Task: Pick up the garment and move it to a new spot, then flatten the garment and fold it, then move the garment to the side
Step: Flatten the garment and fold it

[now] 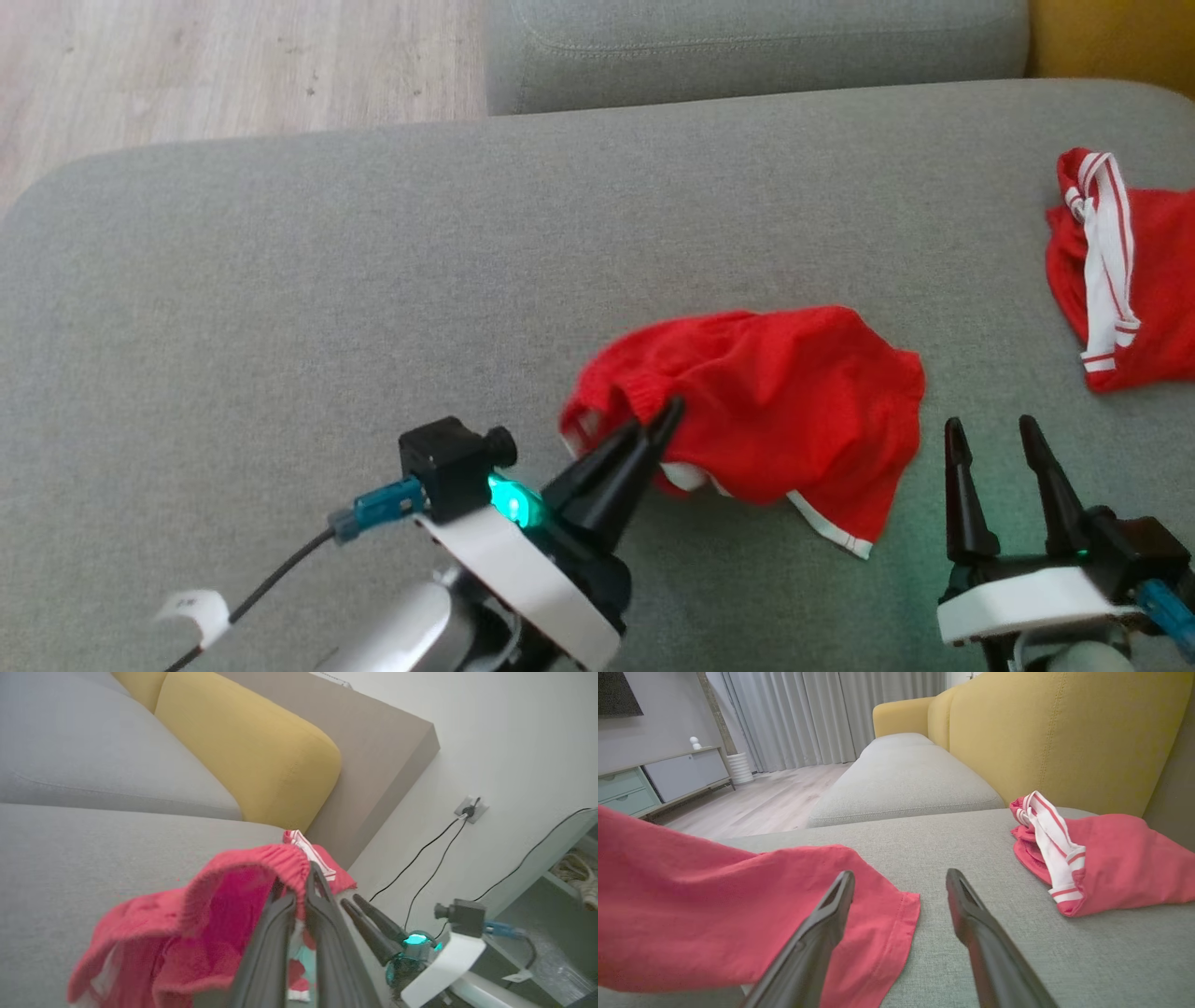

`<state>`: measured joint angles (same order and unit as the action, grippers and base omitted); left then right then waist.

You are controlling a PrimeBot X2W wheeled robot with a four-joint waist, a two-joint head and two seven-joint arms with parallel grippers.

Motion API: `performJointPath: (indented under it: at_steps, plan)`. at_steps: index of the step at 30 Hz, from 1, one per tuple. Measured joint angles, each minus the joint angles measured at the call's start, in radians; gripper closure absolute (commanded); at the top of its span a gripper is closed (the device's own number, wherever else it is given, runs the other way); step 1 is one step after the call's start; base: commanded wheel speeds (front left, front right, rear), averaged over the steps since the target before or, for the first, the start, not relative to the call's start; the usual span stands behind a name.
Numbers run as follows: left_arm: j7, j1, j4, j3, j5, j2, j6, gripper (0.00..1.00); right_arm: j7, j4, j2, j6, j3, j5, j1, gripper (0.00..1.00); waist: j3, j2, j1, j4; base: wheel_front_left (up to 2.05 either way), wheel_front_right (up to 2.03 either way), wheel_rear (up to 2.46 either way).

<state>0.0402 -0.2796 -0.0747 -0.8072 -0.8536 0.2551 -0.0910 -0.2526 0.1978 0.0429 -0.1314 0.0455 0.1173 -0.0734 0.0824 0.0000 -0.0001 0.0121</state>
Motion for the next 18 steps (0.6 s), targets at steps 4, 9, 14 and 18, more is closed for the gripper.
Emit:
performJointPath:
  at_steps: [4,9,14,18]
  plan:
    - [0.08,0.025,-0.149,-0.006,-0.035,0.017,0.063,1.0,0.0,0.007,0.0,0.0,-0.012,0.021,0.0,0.0,-0.011,0.0,0.0,-0.005,0.0,0.0,0.0]
    - [0.16,0.039,-0.301,-0.006,-0.083,0.017,0.154,1.0,0.0,0.014,0.0,0.0,-0.029,0.037,0.0,0.0,-0.022,0.0,0.0,-0.025,0.0,0.0,0.0]
    - [0.189,0.075,-0.343,0.043,-0.129,0.024,0.253,1.0,0.0,0.019,0.0,0.0,-0.035,0.041,0.0,0.0,-0.028,0.0,0.0,-0.052,0.0,0.0,0.0]
    - [0.172,0.076,-0.238,0.134,-0.14,0.035,0.304,1.0,0.0,0.02,0.0,0.0,-0.038,0.041,0.0,0.0,-0.022,0.0,0.0,-0.072,0.0,0.0,0.0]
